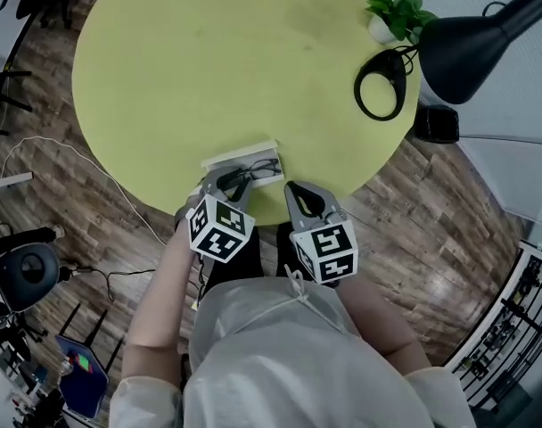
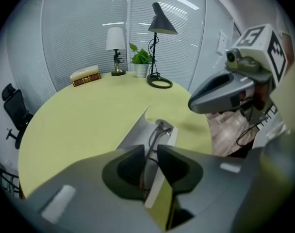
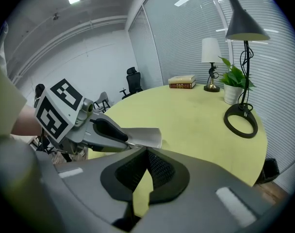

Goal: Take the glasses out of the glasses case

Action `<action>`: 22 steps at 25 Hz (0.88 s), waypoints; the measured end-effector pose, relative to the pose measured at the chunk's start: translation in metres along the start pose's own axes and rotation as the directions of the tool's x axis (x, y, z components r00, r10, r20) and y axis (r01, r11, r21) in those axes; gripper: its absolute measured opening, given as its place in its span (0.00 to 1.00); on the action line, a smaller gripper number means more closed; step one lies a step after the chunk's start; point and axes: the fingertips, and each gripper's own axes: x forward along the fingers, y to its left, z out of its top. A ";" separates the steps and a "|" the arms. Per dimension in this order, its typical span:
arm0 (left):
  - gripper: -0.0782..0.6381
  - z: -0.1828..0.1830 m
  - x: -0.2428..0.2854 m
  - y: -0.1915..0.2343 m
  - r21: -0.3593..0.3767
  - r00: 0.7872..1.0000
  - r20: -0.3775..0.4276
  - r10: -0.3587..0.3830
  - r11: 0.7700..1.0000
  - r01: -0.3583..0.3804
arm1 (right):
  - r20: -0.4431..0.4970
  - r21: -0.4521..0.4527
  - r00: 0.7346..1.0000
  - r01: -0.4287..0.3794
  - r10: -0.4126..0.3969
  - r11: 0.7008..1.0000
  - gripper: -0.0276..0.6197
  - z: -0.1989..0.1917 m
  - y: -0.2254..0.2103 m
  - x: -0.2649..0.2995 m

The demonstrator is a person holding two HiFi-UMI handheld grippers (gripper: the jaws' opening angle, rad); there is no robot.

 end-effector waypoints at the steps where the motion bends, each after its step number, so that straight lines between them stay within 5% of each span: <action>1: 0.22 0.000 0.004 -0.001 0.008 1.000 -0.013 -0.006 1.000 0.006 | -0.006 0.004 1.000 -0.005 0.005 1.000 0.04 -0.003 0.000 0.001; 13: 0.17 -0.009 0.024 0.000 0.181 0.987 -0.158 -0.015 0.982 0.044 | -0.051 0.070 0.998 -0.033 0.036 0.997 0.04 -0.029 0.003 -0.003; 22: 0.14 -0.009 0.025 0.000 0.289 0.987 -0.158 0.003 0.956 0.044 | -0.036 0.087 0.999 -0.019 0.023 0.996 0.04 -0.023 -0.003 -0.007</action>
